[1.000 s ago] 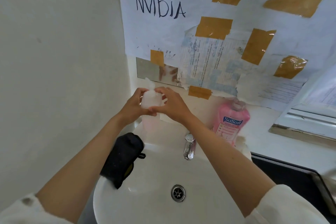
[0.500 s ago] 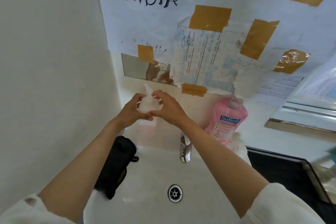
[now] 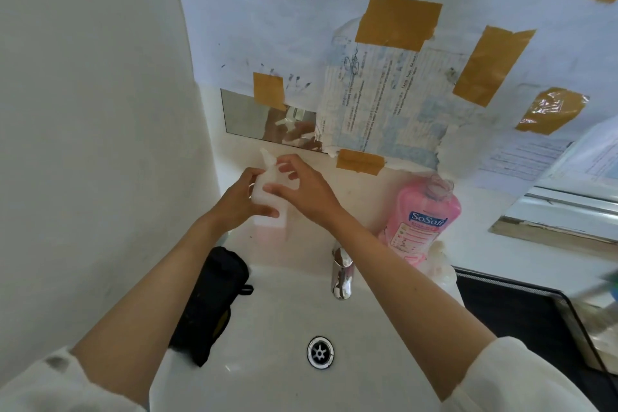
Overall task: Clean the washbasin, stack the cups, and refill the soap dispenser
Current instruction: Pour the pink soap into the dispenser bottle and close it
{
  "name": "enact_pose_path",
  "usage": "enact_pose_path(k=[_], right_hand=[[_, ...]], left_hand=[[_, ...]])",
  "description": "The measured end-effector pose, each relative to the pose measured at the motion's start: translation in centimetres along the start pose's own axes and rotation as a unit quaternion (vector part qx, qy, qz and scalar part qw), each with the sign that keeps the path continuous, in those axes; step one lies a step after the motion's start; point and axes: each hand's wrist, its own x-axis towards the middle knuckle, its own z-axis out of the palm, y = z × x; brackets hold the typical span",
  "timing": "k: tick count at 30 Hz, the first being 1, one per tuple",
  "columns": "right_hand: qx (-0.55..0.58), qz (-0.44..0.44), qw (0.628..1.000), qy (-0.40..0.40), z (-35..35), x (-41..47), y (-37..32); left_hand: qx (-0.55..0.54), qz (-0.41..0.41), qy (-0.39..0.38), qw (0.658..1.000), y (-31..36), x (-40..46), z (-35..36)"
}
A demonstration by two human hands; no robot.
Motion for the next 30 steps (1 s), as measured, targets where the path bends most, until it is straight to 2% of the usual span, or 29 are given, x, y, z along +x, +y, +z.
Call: enact_pose_path(k=[4,7,11,15,21,25,30], right_hand=[[0.012,-0.026,0.997,0.070,0.5,0.9,-1.4],[-0.070,-0.053,0.992,0.090,0.7,2.0,-2.2],[-0.148,-0.127,0.980,0.046,0.7,2.4,-2.5],[-0.103,-0.174,0.979,-0.001,0.4,2.2,-1.6],[-0.002,-0.152,0.986,-0.073,-0.7,1.5,-1.8],[0.031,-0.100,0.992,-0.066,-0.6,1.3,-1.9],[0.033,-0.082,0.995,-0.043,-0.9,0.3,-1.8]], left_hand=[[0.015,0.000,-0.008,1.000,-0.3,0.2,-0.1],[0.028,-0.006,-0.022,0.999,-0.4,0.3,-0.4],[0.047,-0.011,-0.039,0.998,-0.4,0.5,-0.9],[0.043,-0.008,-0.047,0.998,-0.6,0.5,-0.9],[0.013,-0.015,-0.034,0.999,-0.7,0.1,-0.4],[0.032,-0.002,-0.006,0.999,-0.4,-0.9,0.4],[0.067,-0.011,0.057,0.996,-0.3,-3.1,0.6]])
